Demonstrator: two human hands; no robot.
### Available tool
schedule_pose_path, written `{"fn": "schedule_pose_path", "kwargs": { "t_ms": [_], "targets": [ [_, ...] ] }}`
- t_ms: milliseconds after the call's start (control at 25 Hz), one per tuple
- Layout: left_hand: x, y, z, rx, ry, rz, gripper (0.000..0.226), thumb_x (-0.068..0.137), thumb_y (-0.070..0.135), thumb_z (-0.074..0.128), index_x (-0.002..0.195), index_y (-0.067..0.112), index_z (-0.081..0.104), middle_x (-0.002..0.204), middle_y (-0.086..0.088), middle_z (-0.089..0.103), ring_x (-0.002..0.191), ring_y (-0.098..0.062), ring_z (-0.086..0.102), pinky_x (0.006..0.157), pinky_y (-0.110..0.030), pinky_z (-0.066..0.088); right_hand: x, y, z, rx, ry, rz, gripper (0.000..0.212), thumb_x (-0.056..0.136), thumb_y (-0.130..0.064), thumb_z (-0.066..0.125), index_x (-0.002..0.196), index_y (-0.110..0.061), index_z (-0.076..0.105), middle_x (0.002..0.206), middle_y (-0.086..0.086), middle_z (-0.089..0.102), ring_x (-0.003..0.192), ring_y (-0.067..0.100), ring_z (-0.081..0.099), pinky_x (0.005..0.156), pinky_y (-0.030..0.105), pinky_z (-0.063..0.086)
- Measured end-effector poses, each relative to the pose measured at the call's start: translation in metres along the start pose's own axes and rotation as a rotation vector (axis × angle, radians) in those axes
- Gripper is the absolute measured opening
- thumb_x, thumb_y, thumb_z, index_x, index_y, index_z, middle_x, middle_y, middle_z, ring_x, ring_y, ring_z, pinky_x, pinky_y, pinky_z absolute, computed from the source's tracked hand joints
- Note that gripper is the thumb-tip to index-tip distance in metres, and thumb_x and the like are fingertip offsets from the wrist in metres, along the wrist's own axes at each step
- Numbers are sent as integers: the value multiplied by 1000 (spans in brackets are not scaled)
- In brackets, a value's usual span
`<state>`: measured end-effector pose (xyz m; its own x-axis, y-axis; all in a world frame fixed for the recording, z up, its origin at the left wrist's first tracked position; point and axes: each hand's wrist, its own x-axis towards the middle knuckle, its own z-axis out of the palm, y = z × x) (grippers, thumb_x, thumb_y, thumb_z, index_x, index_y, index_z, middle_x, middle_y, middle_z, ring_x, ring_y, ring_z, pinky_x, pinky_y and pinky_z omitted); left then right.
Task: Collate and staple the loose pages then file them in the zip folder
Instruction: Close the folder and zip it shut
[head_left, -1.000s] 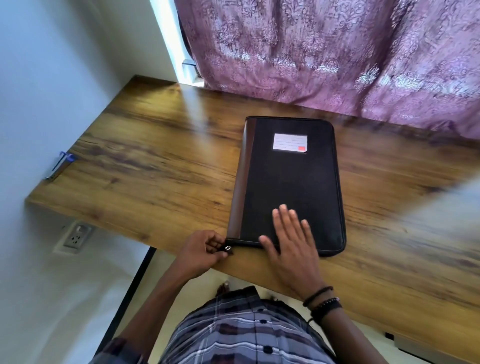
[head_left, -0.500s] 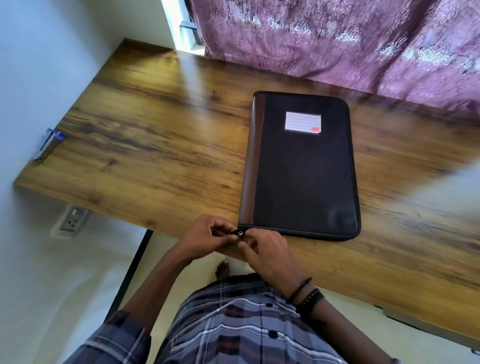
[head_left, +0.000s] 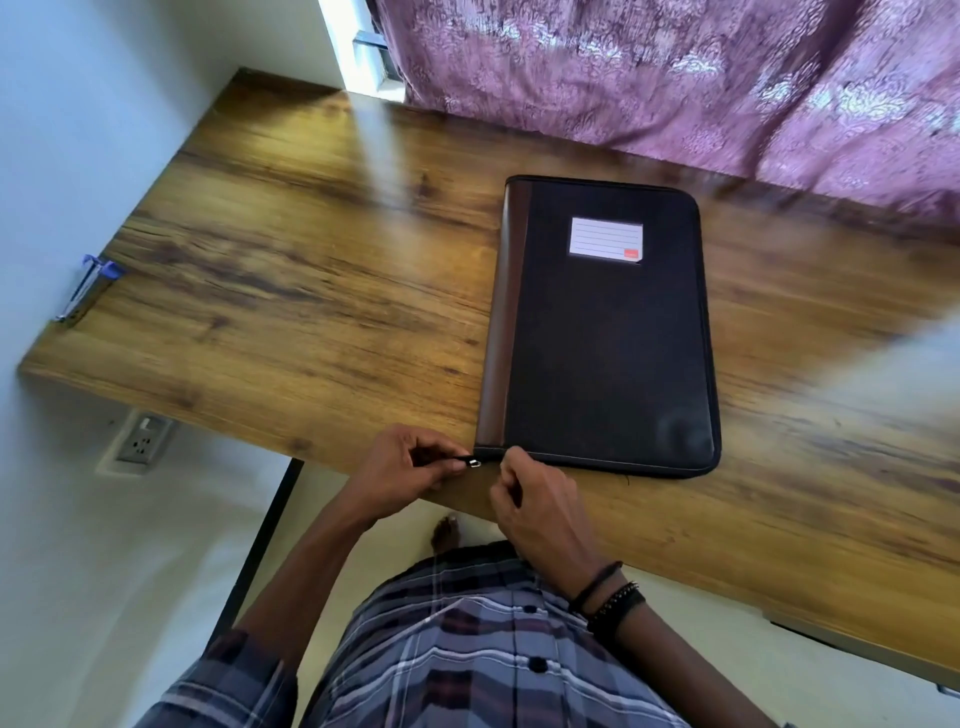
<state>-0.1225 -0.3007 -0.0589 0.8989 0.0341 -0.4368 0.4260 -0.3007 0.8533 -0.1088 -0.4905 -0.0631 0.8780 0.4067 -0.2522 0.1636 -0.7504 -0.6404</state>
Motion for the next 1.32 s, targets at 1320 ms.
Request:
{"fn": "schedule_pose_path", "kwargs": {
  "t_ms": [1320],
  "targets": [
    [2,9,5,266,39,123,9,82,6,74,87,12,77,71,8,70,62,-3,62,62,-28,54,-1,-4,-20,-287,-136,-5,32,103,-34,34,75,-21,43,65,-7,38,61,16,45,54,28,29]
  ]
}}
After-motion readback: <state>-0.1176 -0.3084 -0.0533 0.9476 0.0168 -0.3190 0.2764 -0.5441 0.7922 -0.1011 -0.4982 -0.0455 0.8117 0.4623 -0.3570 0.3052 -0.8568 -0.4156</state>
